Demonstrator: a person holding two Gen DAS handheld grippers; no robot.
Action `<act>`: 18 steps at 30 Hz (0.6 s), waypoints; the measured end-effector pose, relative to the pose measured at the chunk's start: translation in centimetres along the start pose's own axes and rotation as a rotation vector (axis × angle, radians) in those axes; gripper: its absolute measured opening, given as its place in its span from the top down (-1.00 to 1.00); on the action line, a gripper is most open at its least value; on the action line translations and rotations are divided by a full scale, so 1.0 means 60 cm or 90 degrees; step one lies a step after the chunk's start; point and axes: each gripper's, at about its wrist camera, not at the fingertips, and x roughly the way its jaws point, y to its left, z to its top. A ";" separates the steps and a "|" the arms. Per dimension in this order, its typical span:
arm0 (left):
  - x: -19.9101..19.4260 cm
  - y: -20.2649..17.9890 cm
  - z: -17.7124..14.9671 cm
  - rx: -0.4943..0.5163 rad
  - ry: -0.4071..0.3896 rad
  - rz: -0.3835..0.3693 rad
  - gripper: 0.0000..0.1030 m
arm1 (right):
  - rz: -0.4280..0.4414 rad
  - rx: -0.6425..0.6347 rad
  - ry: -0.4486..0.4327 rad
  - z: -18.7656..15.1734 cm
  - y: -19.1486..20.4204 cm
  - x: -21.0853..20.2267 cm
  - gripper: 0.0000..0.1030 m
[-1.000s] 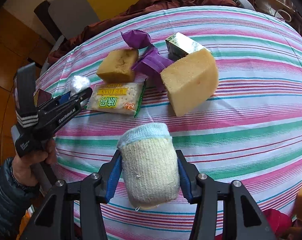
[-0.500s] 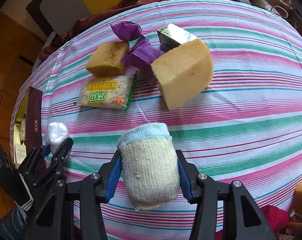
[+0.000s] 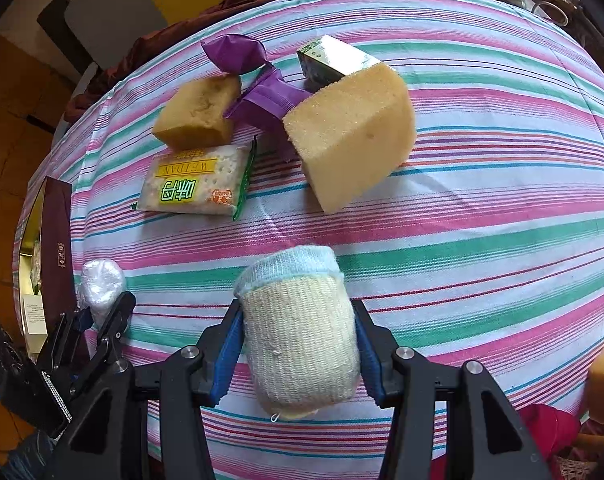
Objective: Organize objects
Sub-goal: 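Lift the plastic-wrapped bundle with the left gripper while the right gripper holds the sock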
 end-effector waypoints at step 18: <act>-0.015 -0.007 -0.003 0.031 0.003 -0.003 0.36 | 0.045 0.026 0.014 0.012 -0.015 0.025 0.00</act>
